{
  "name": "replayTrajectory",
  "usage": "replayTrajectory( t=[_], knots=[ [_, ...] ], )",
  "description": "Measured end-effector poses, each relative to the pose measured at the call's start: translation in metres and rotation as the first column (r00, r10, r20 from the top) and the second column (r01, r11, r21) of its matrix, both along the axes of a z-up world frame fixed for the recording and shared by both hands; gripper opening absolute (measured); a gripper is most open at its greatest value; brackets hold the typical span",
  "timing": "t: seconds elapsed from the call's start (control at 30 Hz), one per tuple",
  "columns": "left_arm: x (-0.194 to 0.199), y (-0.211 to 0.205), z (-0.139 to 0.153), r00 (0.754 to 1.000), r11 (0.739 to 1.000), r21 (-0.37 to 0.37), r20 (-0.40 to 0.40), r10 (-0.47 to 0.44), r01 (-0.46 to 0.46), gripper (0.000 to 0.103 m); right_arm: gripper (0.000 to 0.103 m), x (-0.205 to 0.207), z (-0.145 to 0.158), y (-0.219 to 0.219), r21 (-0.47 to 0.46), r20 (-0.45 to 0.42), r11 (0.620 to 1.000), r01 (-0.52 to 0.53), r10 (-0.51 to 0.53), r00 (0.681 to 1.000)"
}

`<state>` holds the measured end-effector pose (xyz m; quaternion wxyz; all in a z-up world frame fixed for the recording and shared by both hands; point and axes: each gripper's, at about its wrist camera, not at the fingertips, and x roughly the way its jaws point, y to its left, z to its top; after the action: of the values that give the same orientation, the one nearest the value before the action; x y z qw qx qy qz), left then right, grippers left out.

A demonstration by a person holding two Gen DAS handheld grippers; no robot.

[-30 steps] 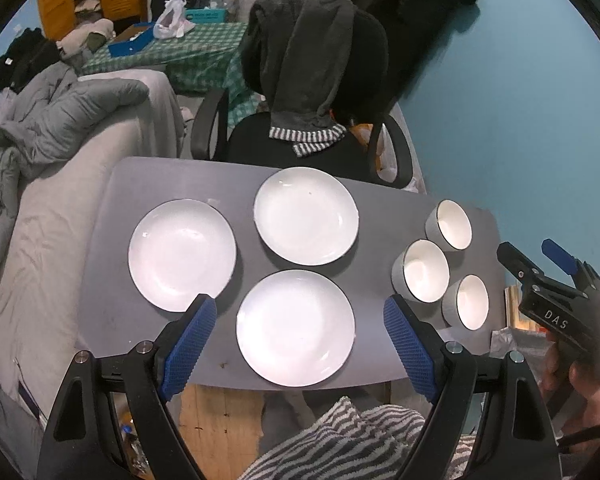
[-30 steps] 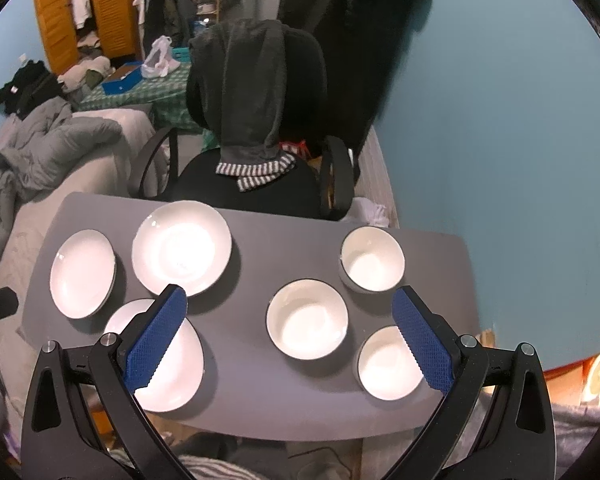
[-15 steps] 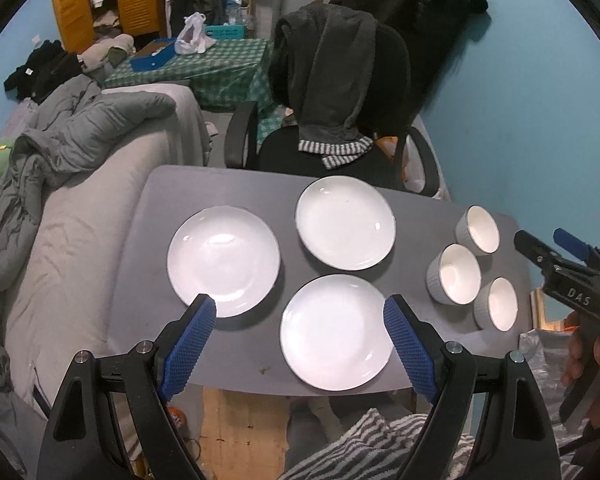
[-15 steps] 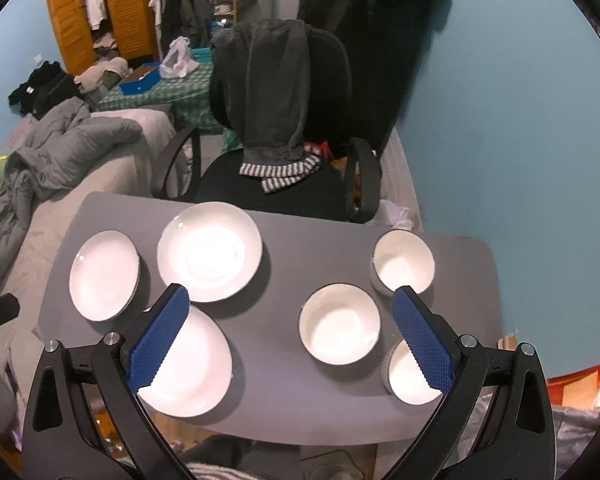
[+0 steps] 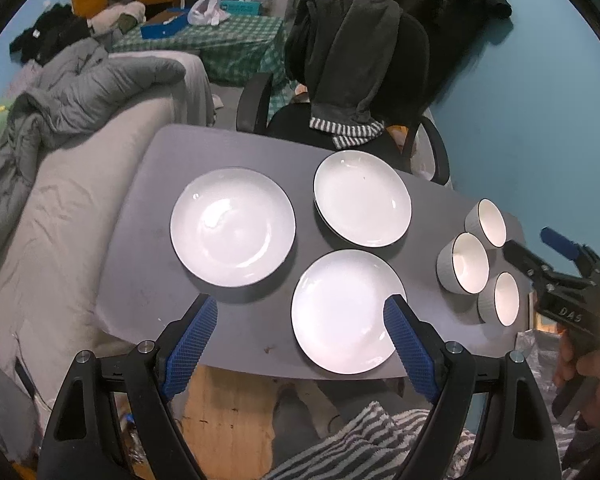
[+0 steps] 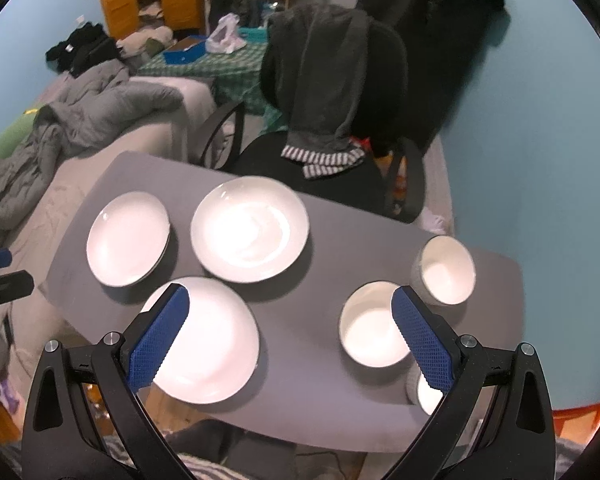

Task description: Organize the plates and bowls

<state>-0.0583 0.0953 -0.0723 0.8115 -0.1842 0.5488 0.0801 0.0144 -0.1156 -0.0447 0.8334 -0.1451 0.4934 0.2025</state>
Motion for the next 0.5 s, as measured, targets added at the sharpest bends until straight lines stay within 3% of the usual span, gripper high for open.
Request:
replayTrajectory(
  t=[0.3,0.5],
  knots=[
    [-0.004,0.000,-0.036,0.999,1.000,0.031,-0.050,0.004,-0.002,0.087,0.101,0.012,-0.053,0.004,-0.030,-0.126,1.000,0.000,-0.004,0.992],
    [-0.002,-0.002,-0.068,0.998,1.000,0.024,-0.069,-0.014,0.016,0.087,0.101,0.012,-0.080,0.013,-0.050,-0.145,0.998,-0.034,0.026,0.989]
  ],
)
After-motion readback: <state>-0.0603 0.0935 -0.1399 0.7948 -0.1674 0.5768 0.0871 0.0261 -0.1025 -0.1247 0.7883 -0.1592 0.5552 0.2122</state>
